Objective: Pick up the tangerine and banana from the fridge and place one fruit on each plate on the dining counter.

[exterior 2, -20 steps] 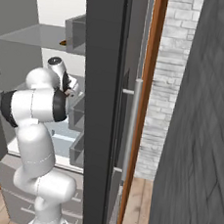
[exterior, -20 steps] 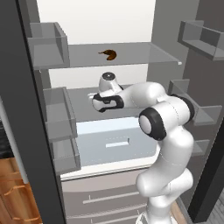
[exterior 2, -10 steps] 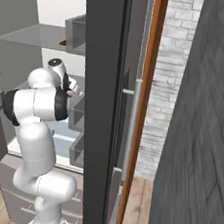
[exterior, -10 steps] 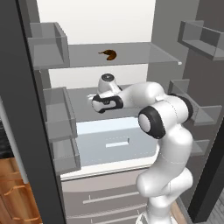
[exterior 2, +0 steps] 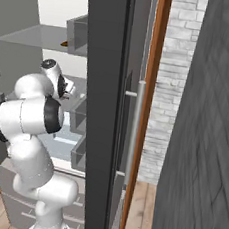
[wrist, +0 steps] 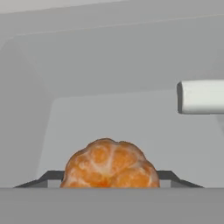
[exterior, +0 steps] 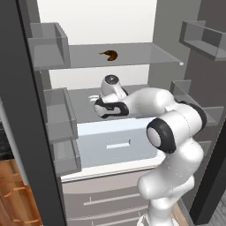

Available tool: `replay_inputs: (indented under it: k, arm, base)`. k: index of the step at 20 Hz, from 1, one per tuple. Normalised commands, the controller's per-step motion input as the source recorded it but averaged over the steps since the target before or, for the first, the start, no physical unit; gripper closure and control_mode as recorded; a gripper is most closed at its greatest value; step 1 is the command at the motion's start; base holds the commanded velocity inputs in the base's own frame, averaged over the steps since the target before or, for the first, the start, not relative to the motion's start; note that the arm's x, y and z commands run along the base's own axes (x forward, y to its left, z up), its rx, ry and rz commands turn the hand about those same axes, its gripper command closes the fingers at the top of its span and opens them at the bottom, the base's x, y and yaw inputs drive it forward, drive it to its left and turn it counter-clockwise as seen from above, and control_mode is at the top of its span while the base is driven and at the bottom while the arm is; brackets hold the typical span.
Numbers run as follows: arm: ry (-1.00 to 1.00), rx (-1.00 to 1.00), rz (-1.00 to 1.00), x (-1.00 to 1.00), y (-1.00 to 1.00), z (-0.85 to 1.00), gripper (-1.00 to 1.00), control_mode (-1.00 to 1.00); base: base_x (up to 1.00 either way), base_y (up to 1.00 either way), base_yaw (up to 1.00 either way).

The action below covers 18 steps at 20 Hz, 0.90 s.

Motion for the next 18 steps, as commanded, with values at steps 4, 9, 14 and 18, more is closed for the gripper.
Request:
replay_inputs:
  k: [4, 9, 14, 18]
  arm:
    - [-0.04, 0.18, -0.07, -0.96, -0.32, 0.63, 1.0, -1.0]
    - [0.0, 0.12, -0.09, -0.73, -0.33, 0.92, 1.0, -1.0]
    - [0.01, 0.06, -0.08, -0.75, -0.24, 0.99, 1.0, -1.0]
    - [0.03, 0.0, 0.0, -0.82, -0.15, 0.81, 1.0, -1.0]
  base:
    - [0.0, 0.0, 0.0]
    - [0.0, 0.0, 0.0]
    - [0.0, 0.0, 0.0]
    - [0.0, 0.0, 0.0]
